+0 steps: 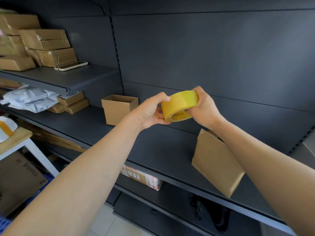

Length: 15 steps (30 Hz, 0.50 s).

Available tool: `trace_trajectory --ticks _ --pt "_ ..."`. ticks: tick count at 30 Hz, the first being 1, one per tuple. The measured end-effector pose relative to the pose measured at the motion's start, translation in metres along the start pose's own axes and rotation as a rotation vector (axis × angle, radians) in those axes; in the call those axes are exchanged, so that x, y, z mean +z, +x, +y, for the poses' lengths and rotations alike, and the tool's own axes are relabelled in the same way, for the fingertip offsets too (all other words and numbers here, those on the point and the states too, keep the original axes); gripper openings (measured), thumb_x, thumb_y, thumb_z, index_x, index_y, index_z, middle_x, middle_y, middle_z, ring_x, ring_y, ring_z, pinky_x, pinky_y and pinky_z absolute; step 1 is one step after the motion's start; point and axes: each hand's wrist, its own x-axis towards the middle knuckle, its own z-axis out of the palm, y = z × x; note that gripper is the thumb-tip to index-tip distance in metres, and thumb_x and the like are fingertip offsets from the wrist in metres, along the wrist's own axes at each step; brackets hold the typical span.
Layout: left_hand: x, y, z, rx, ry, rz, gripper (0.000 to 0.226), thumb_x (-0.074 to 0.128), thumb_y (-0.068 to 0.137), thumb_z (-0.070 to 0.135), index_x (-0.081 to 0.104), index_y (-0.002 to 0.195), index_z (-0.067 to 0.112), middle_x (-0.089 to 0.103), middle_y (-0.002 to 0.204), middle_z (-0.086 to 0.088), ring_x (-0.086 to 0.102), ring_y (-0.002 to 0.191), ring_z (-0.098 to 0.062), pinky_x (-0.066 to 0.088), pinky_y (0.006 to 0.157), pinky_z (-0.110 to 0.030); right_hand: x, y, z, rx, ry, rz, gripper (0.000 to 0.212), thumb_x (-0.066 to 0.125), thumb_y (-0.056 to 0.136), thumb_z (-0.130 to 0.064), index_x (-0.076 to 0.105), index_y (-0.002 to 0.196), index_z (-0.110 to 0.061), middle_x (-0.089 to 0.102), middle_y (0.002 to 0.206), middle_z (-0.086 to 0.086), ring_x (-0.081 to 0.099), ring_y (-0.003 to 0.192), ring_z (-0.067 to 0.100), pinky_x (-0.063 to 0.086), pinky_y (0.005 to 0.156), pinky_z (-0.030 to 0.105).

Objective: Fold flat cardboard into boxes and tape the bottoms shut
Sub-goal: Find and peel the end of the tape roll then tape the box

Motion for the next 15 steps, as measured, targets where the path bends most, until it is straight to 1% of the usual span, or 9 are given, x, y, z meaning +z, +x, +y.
trace_trajectory --ticks 3,7,8,10,11,12,14,15 --pt "0.0 0.003 -0.002 -0.007 -0.01 0.003 0.01 0.054 0.087 0.022 0.055 0.095 0.015 0.059 0.104 -0.014 0.068 0.086 -0.034 0.057 0.075 -0.045 0.001 0.001 0.001 0.005 0.004 0.006 0.032 0.071 0.076 -0.015 0.047 0.096 -0.021 0.053 0.081 -0.012 0.052 0.071 0.003 0.036 0.054 0.016" --pt "0.001 0.007 -0.005 -0.004 -0.027 0.016 0.004 0.052 0.083 0.016 0.052 0.087 0.014 0.058 0.098 -0.015 0.067 0.082 -0.034 0.058 0.073 -0.046 0.003 0.001 0.005 0.008 -0.026 0.006 0.032 0.07 0.076 -0.013 0.045 0.094 -0.022 0.052 0.079 -0.011 0.05 0.069 0.003 0.035 0.053 0.017" --pt "0.001 0.008 -0.006 0.0 -0.027 0.028 0.002 0.051 0.082 0.013 0.052 0.084 0.013 0.059 0.094 -0.015 0.066 0.08 -0.035 0.058 0.072 -0.046 0.004 0.001 0.005 0.007 -0.026 0.005 0.031 0.07 0.077 -0.013 0.045 0.093 -0.022 0.052 0.079 -0.011 0.05 0.069 0.003 0.035 0.053 0.017" --pt "-0.001 0.011 -0.01 0.025 -0.014 0.057 0.01 0.046 0.079 0.006 0.054 0.074 0.01 0.064 0.078 -0.013 0.066 0.078 -0.035 0.058 0.07 -0.044 0.003 0.003 0.003 0.003 -0.017 0.008 0.031 0.07 0.077 -0.013 0.046 0.094 -0.021 0.052 0.08 -0.012 0.05 0.07 0.003 0.037 0.052 0.017" --pt "-0.003 0.012 -0.011 0.029 -0.019 0.048 0.014 0.044 0.08 0.005 0.055 0.072 0.009 0.065 0.074 -0.011 0.066 0.077 -0.035 0.058 0.072 -0.044 0.003 0.003 0.003 -0.001 -0.021 0.011 0.03 0.069 0.077 -0.014 0.046 0.095 -0.021 0.052 0.08 -0.012 0.051 0.07 0.004 0.037 0.053 0.017" --pt "-0.003 0.012 -0.012 0.019 -0.037 0.016 0.013 0.045 0.082 0.007 0.056 0.075 0.01 0.066 0.076 -0.011 0.067 0.079 -0.035 0.057 0.075 -0.046 0.002 0.004 0.002 -0.005 -0.031 0.014 0.03 0.069 0.078 -0.014 0.046 0.096 -0.02 0.052 0.08 -0.011 0.051 0.071 0.004 0.038 0.053 0.017" --pt "-0.005 0.012 -0.009 -0.012 -0.046 -0.056 0.008 0.054 0.088 0.022 0.058 0.089 0.015 0.065 0.092 -0.01 0.068 0.085 -0.036 0.055 0.083 -0.051 0.001 0.006 0.003 0.002 -0.04 0.02 0.029 0.068 0.079 -0.014 0.046 0.097 -0.018 0.053 0.081 -0.011 0.051 0.072 0.005 0.039 0.053 0.018" --pt "-0.005 0.012 -0.007 -0.024 -0.02 -0.057 0.015 0.058 0.089 0.029 0.058 0.098 0.018 0.064 0.101 -0.01 0.069 0.089 -0.035 0.053 0.085 -0.052 0.002 0.006 0.004 0.009 -0.039 0.018 0.029 0.068 0.079 -0.014 0.047 0.097 -0.018 0.053 0.081 -0.01 0.051 0.072 0.005 0.039 0.054 0.019"
